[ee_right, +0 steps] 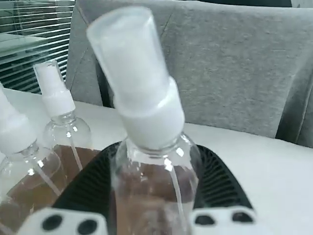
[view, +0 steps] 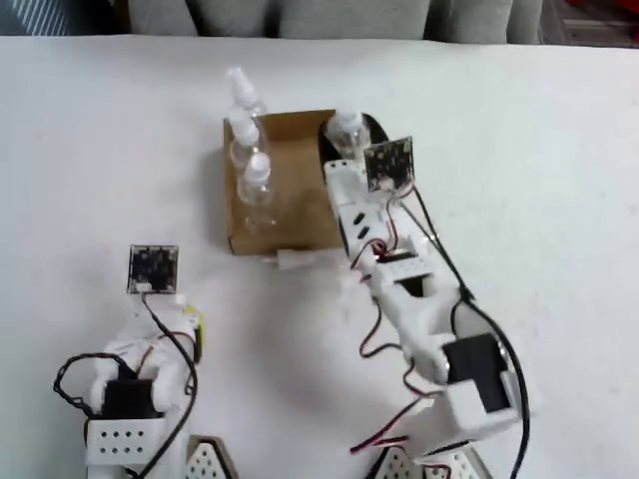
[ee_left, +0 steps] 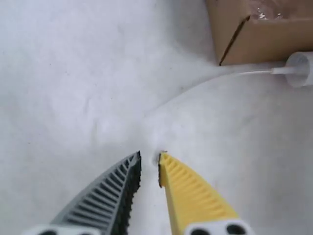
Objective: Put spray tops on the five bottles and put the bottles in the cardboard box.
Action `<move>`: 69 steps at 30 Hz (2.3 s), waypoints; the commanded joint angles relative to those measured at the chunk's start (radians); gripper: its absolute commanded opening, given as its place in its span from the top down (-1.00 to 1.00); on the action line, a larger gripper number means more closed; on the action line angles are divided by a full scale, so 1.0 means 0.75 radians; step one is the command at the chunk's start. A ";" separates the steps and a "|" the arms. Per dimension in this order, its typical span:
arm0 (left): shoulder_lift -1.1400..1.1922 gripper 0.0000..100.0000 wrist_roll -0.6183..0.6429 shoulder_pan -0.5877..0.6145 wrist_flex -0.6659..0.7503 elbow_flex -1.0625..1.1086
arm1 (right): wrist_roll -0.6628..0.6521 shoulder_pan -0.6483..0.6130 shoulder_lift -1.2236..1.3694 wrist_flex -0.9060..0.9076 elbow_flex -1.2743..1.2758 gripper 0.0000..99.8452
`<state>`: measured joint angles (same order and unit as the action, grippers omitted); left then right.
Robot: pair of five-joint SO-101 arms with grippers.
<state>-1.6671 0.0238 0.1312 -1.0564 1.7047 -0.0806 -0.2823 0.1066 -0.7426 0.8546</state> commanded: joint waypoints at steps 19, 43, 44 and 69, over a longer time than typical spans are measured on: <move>-0.013 0.84 -0.016 -0.013 0.047 -0.006 | -0.002 0.021 0.128 -0.013 -0.321 0.97; -0.013 0.84 -0.016 -0.019 0.049 -0.006 | -0.002 0.017 0.478 -0.013 -0.646 0.97; -0.013 0.84 -0.016 -0.019 0.049 -0.006 | -0.002 0.017 0.504 -0.013 -0.663 0.97; -0.013 0.84 -0.016 -0.019 0.049 -0.006 | 0.160 -0.011 0.654 -0.013 -0.771 0.97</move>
<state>-1.6671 0.0238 0.1312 -1.0564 1.7047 -0.0284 -0.2808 0.6130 -0.7426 0.3268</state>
